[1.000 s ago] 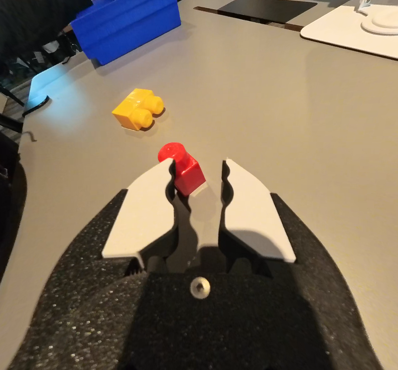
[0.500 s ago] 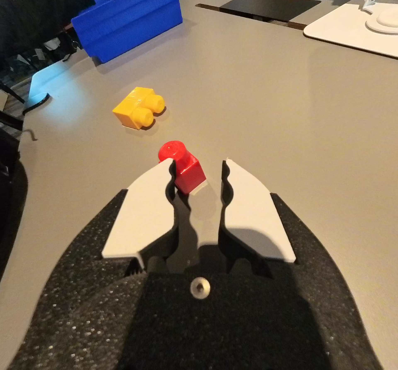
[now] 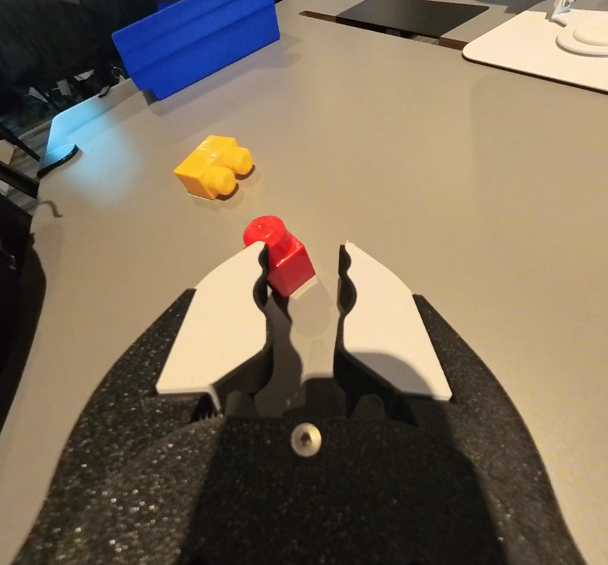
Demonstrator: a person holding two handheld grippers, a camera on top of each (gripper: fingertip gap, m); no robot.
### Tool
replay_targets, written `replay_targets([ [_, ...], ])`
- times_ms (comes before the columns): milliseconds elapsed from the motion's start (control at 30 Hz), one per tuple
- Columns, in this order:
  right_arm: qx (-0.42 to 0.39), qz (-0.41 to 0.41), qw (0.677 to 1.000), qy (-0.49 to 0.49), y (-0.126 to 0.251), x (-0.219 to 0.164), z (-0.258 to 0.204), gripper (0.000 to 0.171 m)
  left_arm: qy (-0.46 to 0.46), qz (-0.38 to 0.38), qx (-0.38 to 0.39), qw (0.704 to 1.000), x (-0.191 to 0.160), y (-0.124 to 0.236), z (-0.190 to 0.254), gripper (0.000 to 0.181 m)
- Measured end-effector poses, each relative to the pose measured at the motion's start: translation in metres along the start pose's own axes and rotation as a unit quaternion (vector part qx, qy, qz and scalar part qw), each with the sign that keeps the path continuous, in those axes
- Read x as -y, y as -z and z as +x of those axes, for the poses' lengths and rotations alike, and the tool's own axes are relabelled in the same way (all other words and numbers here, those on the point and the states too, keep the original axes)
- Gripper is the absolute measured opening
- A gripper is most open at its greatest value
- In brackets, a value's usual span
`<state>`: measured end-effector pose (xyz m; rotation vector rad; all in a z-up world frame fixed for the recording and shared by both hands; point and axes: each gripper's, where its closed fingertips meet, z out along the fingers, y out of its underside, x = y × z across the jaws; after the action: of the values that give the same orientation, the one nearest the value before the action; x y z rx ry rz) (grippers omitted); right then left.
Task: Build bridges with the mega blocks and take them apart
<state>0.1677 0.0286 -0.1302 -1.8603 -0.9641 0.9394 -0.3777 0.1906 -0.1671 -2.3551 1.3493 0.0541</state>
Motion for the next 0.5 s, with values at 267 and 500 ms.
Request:
replay_targets([
  [267, -0.001, 0.001, 1.0, 0.004, 0.0, 0.0, -0.001, 0.041, -0.017, -0.065, 0.008, 0.998, -0.012, 0.004, -0.001, 0.037],
  [500, 0.002, 0.001, 1.0, -0.002, 0.0, 0.0, 0.0, 0.04, 0.003, -0.033, -0.009, 0.999, -0.006, 0.017, -0.005, 0.038],
])
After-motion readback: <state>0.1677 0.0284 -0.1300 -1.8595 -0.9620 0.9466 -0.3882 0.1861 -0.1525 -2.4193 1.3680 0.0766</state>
